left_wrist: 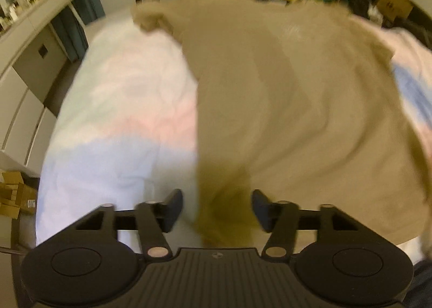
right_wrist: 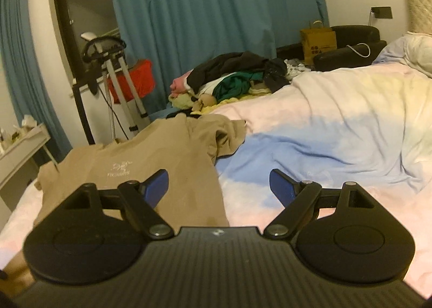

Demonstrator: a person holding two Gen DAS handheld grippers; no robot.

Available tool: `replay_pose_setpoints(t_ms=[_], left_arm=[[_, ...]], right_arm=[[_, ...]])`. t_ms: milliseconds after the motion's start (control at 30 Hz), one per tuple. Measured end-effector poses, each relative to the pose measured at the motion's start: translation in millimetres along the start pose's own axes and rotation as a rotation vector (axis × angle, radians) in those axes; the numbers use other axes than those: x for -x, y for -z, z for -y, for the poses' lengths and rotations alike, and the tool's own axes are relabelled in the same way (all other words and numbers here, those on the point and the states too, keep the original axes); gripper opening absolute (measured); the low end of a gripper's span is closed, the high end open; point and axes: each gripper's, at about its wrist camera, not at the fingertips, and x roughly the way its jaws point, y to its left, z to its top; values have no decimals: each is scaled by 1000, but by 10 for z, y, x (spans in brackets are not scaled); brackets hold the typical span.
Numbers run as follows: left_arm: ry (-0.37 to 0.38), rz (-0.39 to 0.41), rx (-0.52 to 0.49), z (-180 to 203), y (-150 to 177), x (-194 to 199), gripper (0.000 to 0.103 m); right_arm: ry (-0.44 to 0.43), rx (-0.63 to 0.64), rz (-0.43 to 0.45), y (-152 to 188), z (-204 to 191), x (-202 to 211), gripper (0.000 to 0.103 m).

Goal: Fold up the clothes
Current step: 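Grasp the T-shirt collar with the left gripper, pull it straight, release, then grasp the T-shirt side by the sleeve with the right gripper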

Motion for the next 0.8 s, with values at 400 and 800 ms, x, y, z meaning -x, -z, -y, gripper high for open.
replay_pose_setpoints(t_ms=[400, 800], left_arm=[[144, 158, -26, 1823, 97, 1856, 103], [347, 204, -77, 2557, 394, 2190, 103]], right_arm=[[-2, -64, -94, 110, 4, -218, 83], [13, -149, -111, 115, 140, -272, 83]])
